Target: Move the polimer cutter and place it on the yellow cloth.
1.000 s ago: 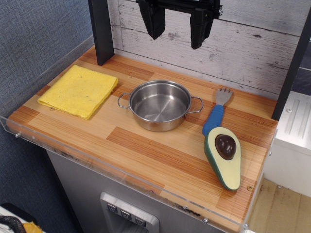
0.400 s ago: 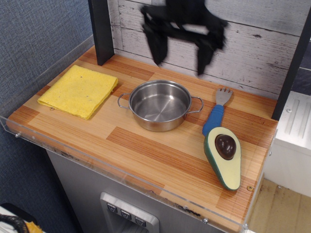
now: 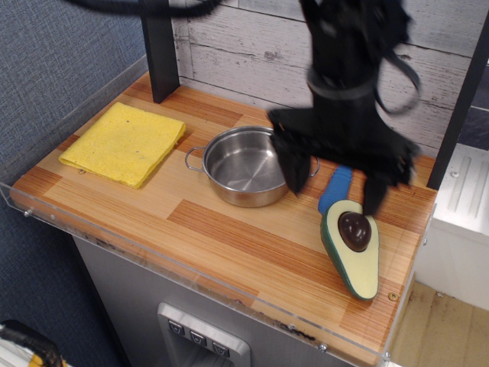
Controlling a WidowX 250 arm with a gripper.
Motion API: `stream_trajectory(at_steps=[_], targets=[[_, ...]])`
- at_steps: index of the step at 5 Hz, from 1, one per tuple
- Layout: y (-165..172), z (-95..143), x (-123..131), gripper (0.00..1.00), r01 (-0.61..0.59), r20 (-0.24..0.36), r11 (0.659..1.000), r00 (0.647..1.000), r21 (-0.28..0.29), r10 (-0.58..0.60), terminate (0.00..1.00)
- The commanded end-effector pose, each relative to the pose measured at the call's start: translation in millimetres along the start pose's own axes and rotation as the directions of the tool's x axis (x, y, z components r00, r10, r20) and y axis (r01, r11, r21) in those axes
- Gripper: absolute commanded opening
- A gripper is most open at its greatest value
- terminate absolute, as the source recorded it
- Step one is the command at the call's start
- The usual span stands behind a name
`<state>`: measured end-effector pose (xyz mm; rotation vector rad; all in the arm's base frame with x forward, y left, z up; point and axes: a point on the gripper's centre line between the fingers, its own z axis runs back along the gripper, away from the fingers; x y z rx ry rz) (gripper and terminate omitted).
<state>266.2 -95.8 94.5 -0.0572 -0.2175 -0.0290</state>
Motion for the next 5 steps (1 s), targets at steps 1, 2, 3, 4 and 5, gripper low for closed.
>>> stream_trajectory(at_steps=[1,2,3,4,5], targets=[[-5.9,-17.6,-4.8,1.0,-0.012,-0.022,1.0,1.0,-0.026,0.011,0.0],[-8.0,-26.6,-6.8,1.0,-0.012,-0.073,1.0,0.997,-0.01,0.011,0.0],[-12.5,-43.1,-5.6,1.0,-0.01,-0.087,1.0,0.996,0.007,0.01,0.0],[-17.2,-58.1,1.1,1.0,-0.014,-0.016,0.997,1.0,0.078,0.015,0.0],[-21.8,-64.2,6.0,1.0,0.004,-0.024,0.997,1.0,0.077,-0.003,0.0]])
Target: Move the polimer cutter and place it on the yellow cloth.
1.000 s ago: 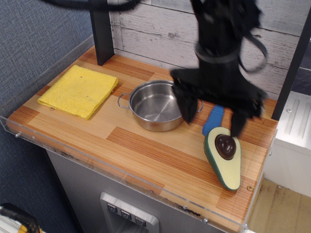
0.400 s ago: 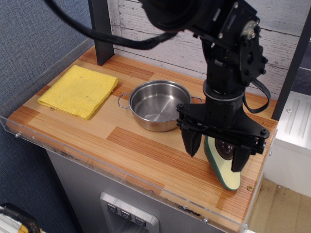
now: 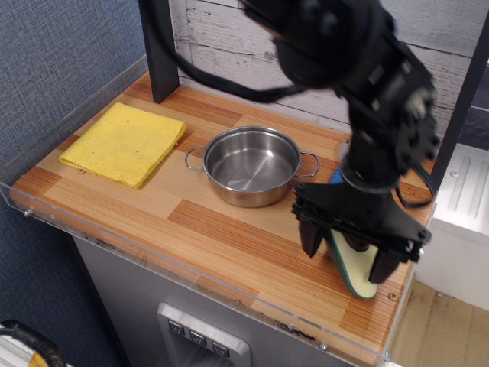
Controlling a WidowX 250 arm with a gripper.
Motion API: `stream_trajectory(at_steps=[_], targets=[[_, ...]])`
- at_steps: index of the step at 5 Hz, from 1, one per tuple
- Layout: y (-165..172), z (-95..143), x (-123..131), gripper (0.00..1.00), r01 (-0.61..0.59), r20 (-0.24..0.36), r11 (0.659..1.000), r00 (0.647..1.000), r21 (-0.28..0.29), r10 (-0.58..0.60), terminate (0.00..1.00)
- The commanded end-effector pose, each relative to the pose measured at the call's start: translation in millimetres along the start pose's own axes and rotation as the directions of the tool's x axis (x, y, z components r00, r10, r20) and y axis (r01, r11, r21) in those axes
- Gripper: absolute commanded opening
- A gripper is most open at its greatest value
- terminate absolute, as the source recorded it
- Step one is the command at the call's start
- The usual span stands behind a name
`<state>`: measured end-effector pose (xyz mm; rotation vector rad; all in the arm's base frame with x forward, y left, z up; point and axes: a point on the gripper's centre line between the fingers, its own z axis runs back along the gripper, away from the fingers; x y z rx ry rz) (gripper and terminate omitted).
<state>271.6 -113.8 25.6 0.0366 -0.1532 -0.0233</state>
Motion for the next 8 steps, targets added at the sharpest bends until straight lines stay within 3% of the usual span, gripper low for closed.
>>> stream_trajectory(at_steps=[1,2,5,8], targets=[[-10.1,3.7,18.1,1.0,0.007,0.046,1.0,0.999,-0.02,-0.006,0.0],[-12.4,-0.4,18.1,0.0,0.008,0.029,1.0,1.0,-0.006,-0.008,0.0],[-7.3,4.9,21.0,0.0,0.0,0.02,0.999,1.0,-0.039,0.001,0.0],[-0.3,68.9,49.0,0.0,0.043,0.149,0.998,0.988,0.034,-0.048,0.0]])
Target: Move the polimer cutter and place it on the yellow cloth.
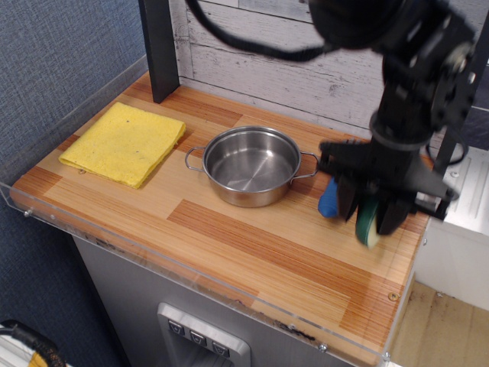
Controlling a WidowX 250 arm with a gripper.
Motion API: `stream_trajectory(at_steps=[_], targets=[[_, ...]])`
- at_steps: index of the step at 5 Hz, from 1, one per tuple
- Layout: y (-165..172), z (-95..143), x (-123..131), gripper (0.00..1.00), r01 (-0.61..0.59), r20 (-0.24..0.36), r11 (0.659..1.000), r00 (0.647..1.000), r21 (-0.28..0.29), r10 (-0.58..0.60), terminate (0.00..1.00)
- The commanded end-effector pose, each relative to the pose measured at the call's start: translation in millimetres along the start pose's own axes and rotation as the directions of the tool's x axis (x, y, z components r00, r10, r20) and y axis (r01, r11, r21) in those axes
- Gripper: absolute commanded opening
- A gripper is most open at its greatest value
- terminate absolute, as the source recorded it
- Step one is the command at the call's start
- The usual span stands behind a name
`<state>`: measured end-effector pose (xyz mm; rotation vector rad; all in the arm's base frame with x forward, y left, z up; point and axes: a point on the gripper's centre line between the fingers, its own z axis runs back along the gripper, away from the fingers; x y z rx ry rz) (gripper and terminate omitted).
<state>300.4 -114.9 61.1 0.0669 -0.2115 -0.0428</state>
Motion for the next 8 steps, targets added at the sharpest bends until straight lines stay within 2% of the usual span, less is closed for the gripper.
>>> stream_trajectory(at_steps=[1,2,3,4,5,6,7,8], targets=[[18.7,52.1,16.6,0.0,-0.005,0.104,0.999,0.995,0.039,0.001,0.0],[62.8,67.0,8.7,0.0,-0.117,0.114,0.99,0.988,0.079,0.108,0.0],[108.7,74.3,-5.7,0.0,-0.23,0.107,0.97,0.969,0.073,0.222,0.0],[150.9,77.6,-20.3,0.0,-0.317,0.121,0.948,0.943,0.035,0.31,0.0],[192.5,67.5,-22.5,0.0,-0.334,0.153,0.942,0.93,-0.034,0.335,0.0],[236.0,50.4,-11.7,0.0,-0.274,0.122,0.96,0.952,-0.062,0.28,0.0],[263.1,35.8,9.8,0.0,-0.113,0.081,0.99,0.989,-0.087,0.12,0.0],[269.8,22.8,22.8,0.0,-0.027,0.031,0.994,0.999,-0.108,0.03,0.0]])
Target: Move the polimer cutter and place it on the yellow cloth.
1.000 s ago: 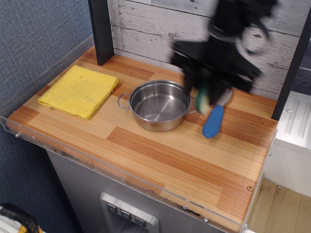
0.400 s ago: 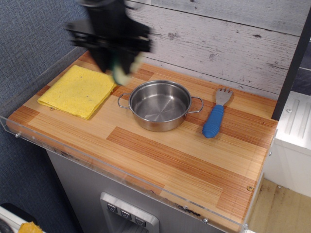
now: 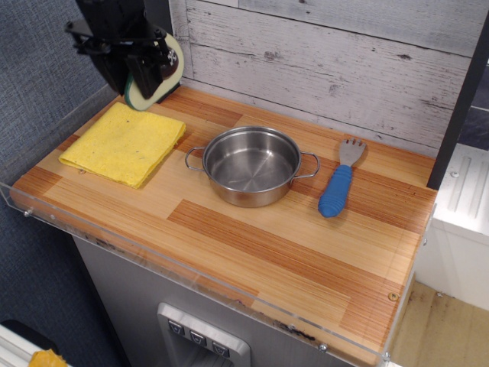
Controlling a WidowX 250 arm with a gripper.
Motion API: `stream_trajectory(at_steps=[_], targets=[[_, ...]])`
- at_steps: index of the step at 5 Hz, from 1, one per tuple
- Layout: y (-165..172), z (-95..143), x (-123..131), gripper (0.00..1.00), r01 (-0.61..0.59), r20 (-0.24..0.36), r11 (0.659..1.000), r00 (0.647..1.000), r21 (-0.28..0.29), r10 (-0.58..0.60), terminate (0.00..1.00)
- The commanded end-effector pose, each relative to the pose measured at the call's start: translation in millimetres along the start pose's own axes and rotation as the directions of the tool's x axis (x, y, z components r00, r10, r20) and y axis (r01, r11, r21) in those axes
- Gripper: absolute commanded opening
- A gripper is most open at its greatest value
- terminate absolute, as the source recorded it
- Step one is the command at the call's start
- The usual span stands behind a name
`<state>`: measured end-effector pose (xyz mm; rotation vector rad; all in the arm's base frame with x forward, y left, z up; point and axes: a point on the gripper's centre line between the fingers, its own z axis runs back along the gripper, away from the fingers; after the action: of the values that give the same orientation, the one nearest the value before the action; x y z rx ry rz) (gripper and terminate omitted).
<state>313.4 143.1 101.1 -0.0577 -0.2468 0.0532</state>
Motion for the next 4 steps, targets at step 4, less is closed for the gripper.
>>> stream_trajectory(at_steps=[4], targets=[[19.7,-8.2,-18.4,0.0,0.083,-0.127,0.982,0.99,0.167,-0.062,0.0]])
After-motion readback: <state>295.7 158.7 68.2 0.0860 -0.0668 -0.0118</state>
